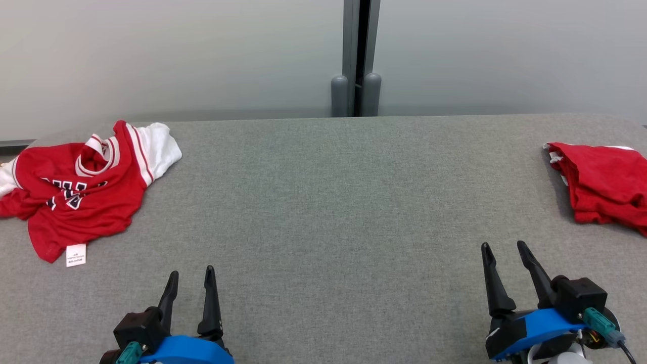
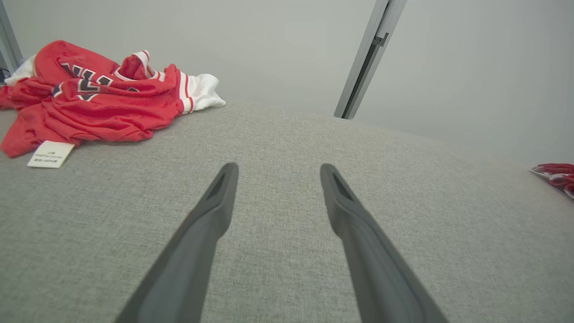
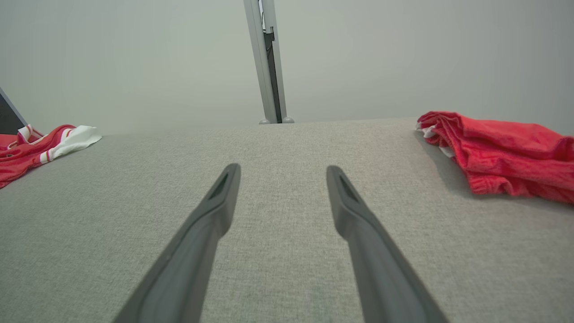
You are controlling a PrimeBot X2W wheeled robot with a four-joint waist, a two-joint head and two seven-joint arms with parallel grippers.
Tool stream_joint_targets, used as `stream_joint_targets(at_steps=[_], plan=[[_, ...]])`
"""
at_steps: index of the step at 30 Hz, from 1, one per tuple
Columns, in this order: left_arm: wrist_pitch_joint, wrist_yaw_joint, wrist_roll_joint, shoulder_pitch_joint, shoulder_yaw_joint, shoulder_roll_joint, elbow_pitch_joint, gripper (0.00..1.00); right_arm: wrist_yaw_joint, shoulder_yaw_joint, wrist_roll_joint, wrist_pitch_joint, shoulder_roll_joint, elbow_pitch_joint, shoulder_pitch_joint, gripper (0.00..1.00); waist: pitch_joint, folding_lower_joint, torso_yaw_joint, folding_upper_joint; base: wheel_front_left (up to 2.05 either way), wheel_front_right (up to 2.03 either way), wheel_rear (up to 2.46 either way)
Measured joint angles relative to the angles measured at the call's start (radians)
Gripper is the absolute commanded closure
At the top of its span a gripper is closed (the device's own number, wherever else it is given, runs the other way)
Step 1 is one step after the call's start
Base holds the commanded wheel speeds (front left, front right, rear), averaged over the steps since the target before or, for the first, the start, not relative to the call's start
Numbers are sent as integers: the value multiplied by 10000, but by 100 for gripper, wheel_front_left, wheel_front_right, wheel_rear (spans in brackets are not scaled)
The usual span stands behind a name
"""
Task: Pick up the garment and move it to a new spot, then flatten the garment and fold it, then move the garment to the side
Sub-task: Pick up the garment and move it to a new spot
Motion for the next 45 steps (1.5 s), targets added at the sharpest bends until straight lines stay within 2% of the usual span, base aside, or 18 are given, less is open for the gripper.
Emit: stream_joint_targets(at_steps=[7, 11, 15, 25, 30, 36, 39, 45], plan=[[0, -17, 13, -5, -59, -15, 73, 0, 0, -71, -88, -6, 0, 13, 5, 0, 11, 1, 151, 0, 0, 0, 0], [-2, -29, 17, -25, -121, -33, 104, 0, 0, -169, -219, -8, -2, 33, 58, 0, -89, 1, 507, 0, 0, 0, 0], [-2, -17, 48, -35, -125, -31, 90, 0, 0, -234, -393, -10, -4, -21, 165, 0, -271, 1, 1192, 0, 0, 0, 0], [-13, 71, 104, 233, 67, 184, -94, 0, 0, 136, -506, -15, 6, -21, 439, 0, -614, 0, 3415, 0, 0, 0, 0], [-12, 119, 73, 491, 155, 299, -199, 0, 0, 489, -426, -15, 6, 21, 440, 0, -550, 0, 4022, 0, 0, 0, 0], [-13, 165, 6, 601, 136, 305, -357, 0, 0, 807, -428, -13, 4, 40, 430, 0, -441, 0, 4156, 0, 0, 0, 0], [-12, -10, -782, 573, 483, 169, -594, 0, 0, 895, -428, 25, 4, -17, 386, 0, -287, 1, 4109, 0, 0, 0, 0], [201, 27, -606, -513, 943, 1193, -1384, 0, 0, 757, -790, 265, 10, -499, 80, 0, 362, 0, 3817, 0, 0, 0, 0]])
